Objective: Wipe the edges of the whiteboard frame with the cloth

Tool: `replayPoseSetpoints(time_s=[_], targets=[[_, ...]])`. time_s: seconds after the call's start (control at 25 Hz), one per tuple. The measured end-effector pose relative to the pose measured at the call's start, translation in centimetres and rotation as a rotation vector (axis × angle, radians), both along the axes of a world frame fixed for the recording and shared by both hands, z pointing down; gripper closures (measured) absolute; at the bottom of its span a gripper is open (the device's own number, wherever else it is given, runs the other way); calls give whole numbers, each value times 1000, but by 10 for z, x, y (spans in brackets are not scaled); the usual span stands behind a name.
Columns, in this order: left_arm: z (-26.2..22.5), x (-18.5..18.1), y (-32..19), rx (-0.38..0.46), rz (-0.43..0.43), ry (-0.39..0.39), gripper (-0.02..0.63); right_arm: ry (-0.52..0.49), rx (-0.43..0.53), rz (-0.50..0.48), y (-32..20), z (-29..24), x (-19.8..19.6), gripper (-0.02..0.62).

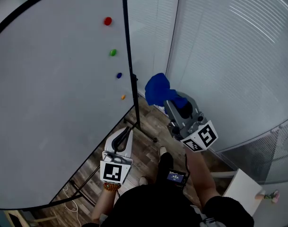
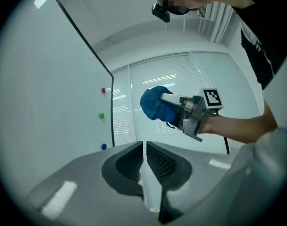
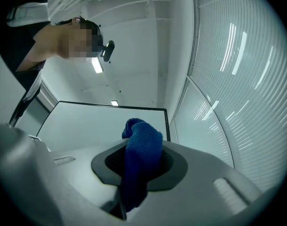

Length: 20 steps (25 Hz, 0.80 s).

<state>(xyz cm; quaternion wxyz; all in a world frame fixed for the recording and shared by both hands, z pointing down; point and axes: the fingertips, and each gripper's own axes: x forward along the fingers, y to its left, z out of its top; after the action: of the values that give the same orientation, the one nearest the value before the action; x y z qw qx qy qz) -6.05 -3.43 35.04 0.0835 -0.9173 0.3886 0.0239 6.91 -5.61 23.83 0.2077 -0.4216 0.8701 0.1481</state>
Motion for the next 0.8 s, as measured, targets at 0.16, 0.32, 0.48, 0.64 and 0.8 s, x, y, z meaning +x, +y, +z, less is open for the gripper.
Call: replayPoseSetpoints(time_s=[0.16,0.32,0.48,0.64,0.8], targets=[[3,13,-71,-15,-117,-24,595,-32,71,-91,-95,-32,29,499],[1,43,-132,-11,-176,-18,595,-58,112,-206,-184,-63,49,499],[2,69,-145,20,-229,-23,595,-15,194,-280,-216,-98,48,497],[-6,86,-165,33,-274,-30,602,69,254,-245,-257,-145,33,495],[-9,88,-181,27,-283,-29,602,59,277,-261,-288,-176,18,495]])
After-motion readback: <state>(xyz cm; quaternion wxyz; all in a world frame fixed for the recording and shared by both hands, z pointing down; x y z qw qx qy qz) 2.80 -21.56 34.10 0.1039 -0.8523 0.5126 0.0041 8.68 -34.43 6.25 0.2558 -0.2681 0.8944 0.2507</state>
